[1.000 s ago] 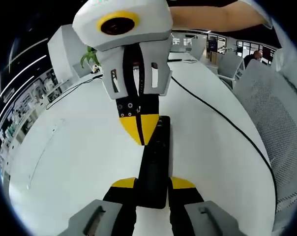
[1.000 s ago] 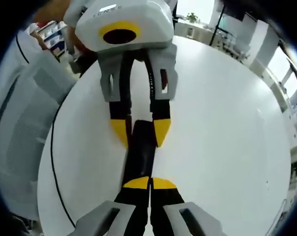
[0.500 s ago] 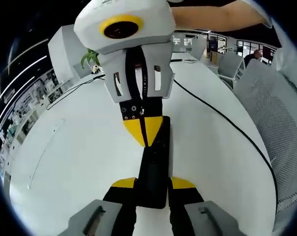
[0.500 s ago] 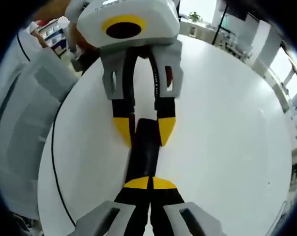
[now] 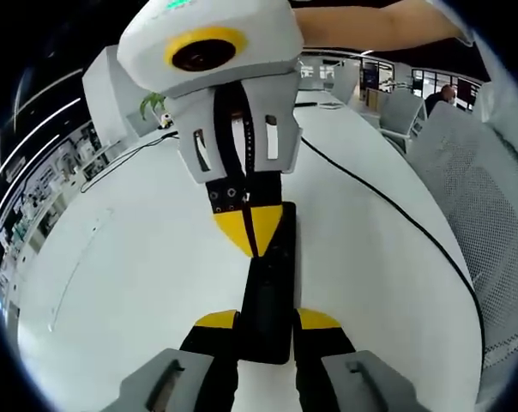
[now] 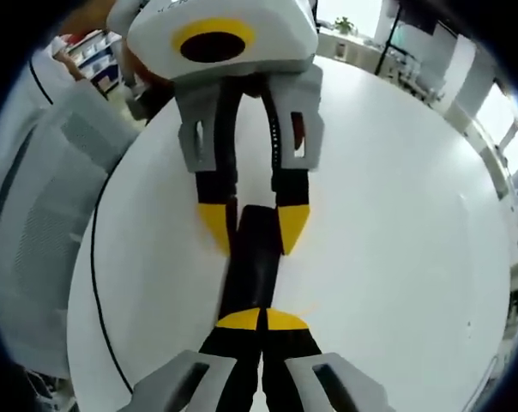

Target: Press the specified remote control buttons in sequence, fully releasing each button before pressing the next.

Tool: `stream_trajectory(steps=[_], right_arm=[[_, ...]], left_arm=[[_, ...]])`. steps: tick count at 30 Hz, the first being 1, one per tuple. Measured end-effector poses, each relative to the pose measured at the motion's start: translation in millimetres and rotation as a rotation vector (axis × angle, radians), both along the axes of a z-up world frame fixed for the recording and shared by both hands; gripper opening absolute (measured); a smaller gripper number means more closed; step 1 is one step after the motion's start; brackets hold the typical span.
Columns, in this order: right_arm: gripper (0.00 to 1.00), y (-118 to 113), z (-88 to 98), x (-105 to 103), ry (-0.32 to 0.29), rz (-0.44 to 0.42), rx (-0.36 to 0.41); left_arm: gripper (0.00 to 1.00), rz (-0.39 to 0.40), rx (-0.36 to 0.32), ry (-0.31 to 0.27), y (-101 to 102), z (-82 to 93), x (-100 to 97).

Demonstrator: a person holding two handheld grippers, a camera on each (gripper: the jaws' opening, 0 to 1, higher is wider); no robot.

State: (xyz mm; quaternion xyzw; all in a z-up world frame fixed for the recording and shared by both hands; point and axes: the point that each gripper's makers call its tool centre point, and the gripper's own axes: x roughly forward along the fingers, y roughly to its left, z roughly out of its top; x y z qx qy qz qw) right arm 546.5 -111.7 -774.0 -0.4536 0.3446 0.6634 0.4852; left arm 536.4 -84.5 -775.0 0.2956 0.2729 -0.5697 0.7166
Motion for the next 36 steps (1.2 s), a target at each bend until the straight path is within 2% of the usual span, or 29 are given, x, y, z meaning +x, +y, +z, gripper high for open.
stream_trajectory(steps=[17, 36], right_arm=[[0.0, -1.3, -0.5, -2.9, 0.005, 0.011, -0.038], [0.0, -1.2, 0.4, -1.2, 0.003, -0.017, -0.008]], left_arm=[[0.22, -0.01, 0.002, -0.031, -0.3, 0.1, 1.0], [0.23, -0.001, -0.004, -0.02, 0.1, 0.4, 1.5]])
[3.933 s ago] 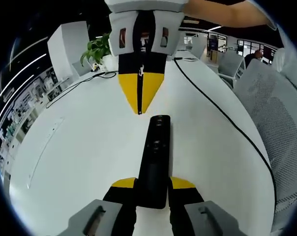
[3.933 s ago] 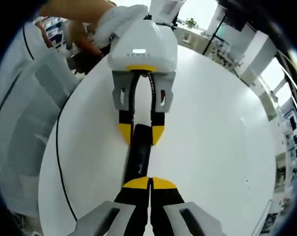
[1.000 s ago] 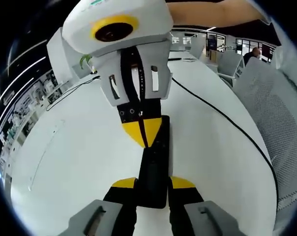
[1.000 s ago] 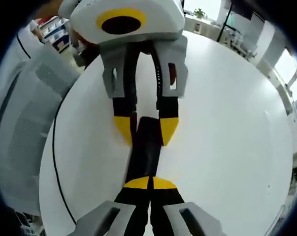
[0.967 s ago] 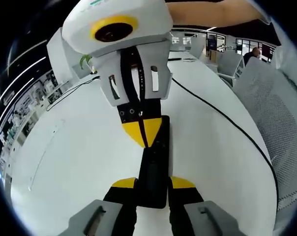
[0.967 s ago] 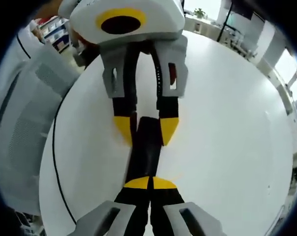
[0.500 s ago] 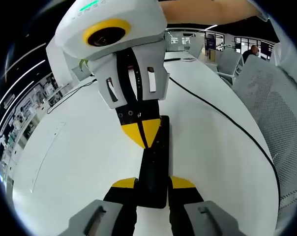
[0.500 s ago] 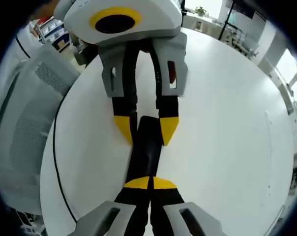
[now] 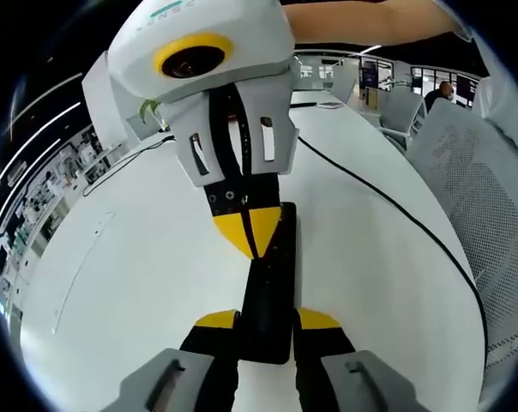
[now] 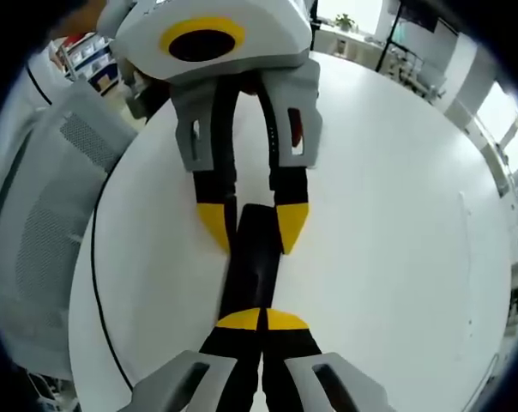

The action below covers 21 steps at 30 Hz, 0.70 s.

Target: Press the specified remote control buttons in sequence, fully releasing each button before pressing the next.

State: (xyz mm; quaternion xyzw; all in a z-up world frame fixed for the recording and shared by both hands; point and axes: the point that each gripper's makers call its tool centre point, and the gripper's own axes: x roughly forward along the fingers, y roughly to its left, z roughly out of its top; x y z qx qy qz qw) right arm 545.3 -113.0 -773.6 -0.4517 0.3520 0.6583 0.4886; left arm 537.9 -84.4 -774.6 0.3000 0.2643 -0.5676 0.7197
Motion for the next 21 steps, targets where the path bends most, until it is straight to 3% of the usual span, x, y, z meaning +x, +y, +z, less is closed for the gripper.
stream_trajectory(steps=[12, 21], right_arm=[[0.0, 0, 3.6, -1, -0.036, 0.011, 0.023], [0.0, 4, 38.8, 4, -0.078, -0.011, 0.09]], left_arm=[[0.23, 0.003, -0.002, 0.005, 0, 0.1, -0.4], [0.23, 0.003, 0.007, 0.007, -1, 0.0, -0.6]])
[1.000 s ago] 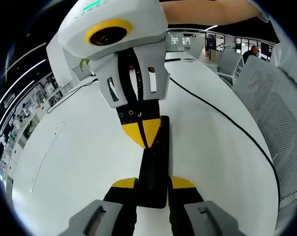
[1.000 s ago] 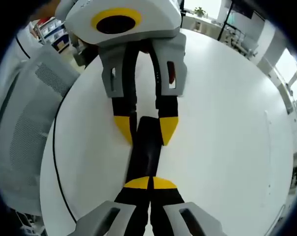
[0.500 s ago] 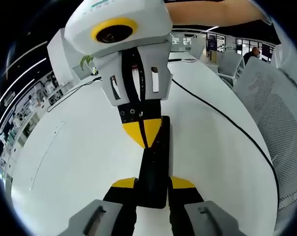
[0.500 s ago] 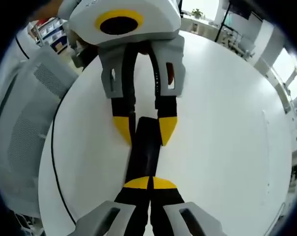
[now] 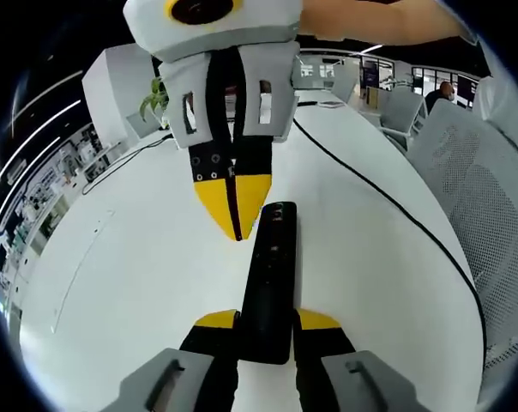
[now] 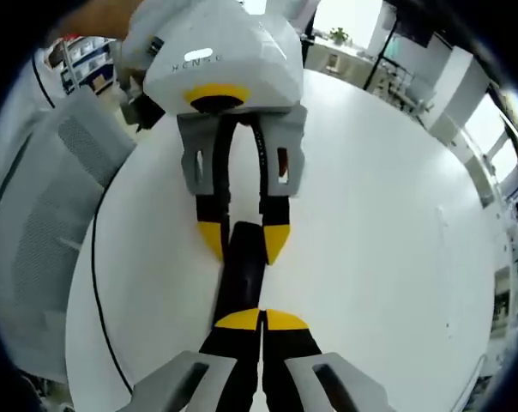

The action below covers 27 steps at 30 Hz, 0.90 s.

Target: Press the specified remote control buttons in sequence, fully releasing each button before pressing the next.

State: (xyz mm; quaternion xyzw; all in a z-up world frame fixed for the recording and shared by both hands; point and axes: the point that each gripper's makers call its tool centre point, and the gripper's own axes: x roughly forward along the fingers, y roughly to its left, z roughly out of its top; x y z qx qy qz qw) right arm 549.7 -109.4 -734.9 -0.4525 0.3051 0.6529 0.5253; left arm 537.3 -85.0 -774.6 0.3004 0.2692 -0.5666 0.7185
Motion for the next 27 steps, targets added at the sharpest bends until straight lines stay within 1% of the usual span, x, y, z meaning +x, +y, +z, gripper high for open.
stream_trajectory(steps=[2, 7, 8, 20, 27], right_arm=[[0.0, 0.1, 5.3, 0.5, -0.017, 0.002, 0.01], [0.0, -1.5, 11.6, -1.9, -0.029, 0.003, 0.017], [0.0, -0.3, 11.0, 1.1, -0.029, 0.002, 0.018], [0.0, -4.3, 11.4, -0.2, -0.039, 0.002, 0.012], [0.0, -3.2, 7.6, -3.0, -0.029, 0.001, 0.011]], left_arm=[[0.23, -0.001, 0.001, 0.001, 0.0, 0.1, -0.1], [0.23, -0.004, 0.006, 0.004, -0.4, 0.2, -0.2], [0.23, -0.003, 0.007, 0.004, -0.3, 0.2, -0.3], [0.23, -0.001, 0.007, 0.004, -1.0, 1.0, -0.5], [0.23, -0.001, 0.005, 0.005, -1.1, 1.0, -0.2]])
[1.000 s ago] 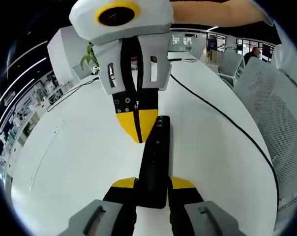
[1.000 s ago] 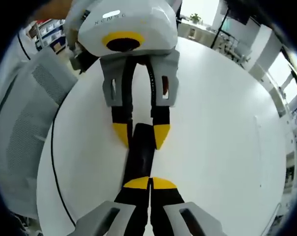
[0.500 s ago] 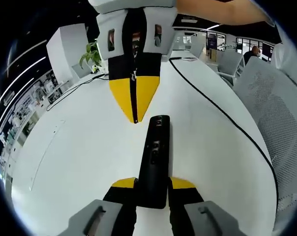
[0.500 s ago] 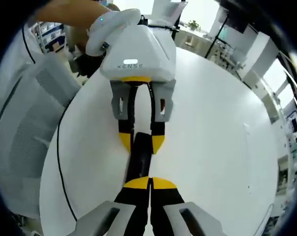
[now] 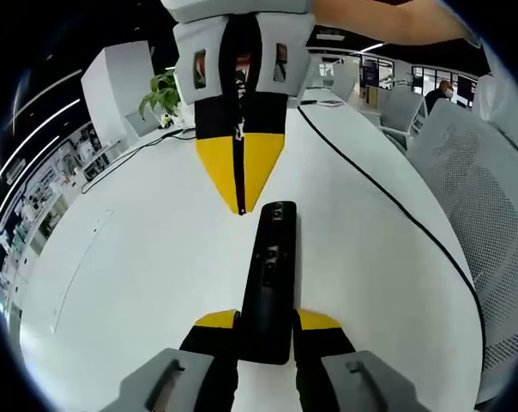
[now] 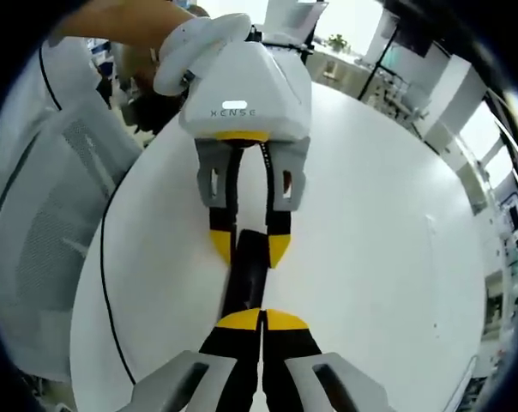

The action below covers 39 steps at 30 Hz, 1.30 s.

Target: Press the specified remote control buttons in sequence, fully releasing each button before pressing the next.

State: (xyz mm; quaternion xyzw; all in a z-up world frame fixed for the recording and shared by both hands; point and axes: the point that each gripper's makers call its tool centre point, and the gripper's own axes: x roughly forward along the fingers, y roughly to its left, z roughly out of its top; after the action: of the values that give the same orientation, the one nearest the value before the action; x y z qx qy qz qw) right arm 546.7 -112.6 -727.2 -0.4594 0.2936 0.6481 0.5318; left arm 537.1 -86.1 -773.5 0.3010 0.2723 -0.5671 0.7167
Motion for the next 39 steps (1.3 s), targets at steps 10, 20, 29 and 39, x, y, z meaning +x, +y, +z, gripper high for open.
stream_trajectory(steps=[10, 20, 29, 39], right_arm=[[0.0, -2, -16.0, -6, 0.021, 0.001, -0.016], [0.0, -3, -27.5, -9, 0.036, 0.005, -0.034], [0.0, -2, -34.4, -12, 0.046, 0.015, -0.043], [0.0, -2, -37.9, -12, 0.043, 0.02, -0.047]], left_arm=[[0.23, 0.0, -0.004, 0.0, 0, -0.3, 0.5], [0.23, -0.003, -0.007, 0.0, 0, -0.1, 0.1], [0.23, -0.001, -0.006, -0.001, 0, -0.4, -0.1], [0.23, -0.001, -0.008, -0.003, 1, -0.9, 0.8]])
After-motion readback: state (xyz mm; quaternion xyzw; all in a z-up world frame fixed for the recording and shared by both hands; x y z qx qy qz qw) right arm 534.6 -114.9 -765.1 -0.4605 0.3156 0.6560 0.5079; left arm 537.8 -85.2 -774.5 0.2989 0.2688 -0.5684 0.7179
